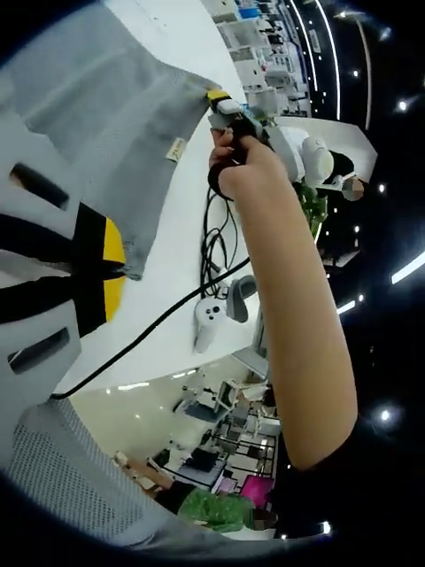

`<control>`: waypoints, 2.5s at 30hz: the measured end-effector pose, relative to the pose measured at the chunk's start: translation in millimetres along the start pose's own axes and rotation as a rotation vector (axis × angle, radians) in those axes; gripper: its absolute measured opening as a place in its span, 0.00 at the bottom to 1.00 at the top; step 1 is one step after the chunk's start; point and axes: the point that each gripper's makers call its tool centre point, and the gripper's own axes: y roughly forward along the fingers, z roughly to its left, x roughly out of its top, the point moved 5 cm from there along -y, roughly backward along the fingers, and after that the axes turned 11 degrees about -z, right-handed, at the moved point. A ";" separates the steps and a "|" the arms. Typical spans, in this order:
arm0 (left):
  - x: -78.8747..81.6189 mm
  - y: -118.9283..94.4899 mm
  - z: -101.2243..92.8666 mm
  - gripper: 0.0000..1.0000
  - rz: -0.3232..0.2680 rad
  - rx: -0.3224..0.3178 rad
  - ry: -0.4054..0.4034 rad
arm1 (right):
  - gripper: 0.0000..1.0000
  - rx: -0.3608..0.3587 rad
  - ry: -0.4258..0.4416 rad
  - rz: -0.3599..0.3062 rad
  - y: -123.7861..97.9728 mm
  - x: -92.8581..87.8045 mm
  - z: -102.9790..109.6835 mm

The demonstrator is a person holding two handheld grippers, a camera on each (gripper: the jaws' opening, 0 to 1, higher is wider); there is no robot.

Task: Fold the towel on the table until its edges align and the towel forms a compact rectangular stack.

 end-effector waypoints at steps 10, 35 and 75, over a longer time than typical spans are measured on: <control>32.6 -33.8 6.6 0.02 -0.086 0.037 -0.041 | 0.00 0.052 0.037 -0.049 -7.2 27.7 40.0; 73.3 -121.9 9.4 0.03 -0.164 0.169 -0.039 | 0.00 0.157 -0.006 -0.077 22.2 72.5 114.8; 73.9 -313.2 52.8 0.03 -0.184 0.493 -0.007 | 0.00 0.348 -0.067 -0.118 82.4 101.9 308.6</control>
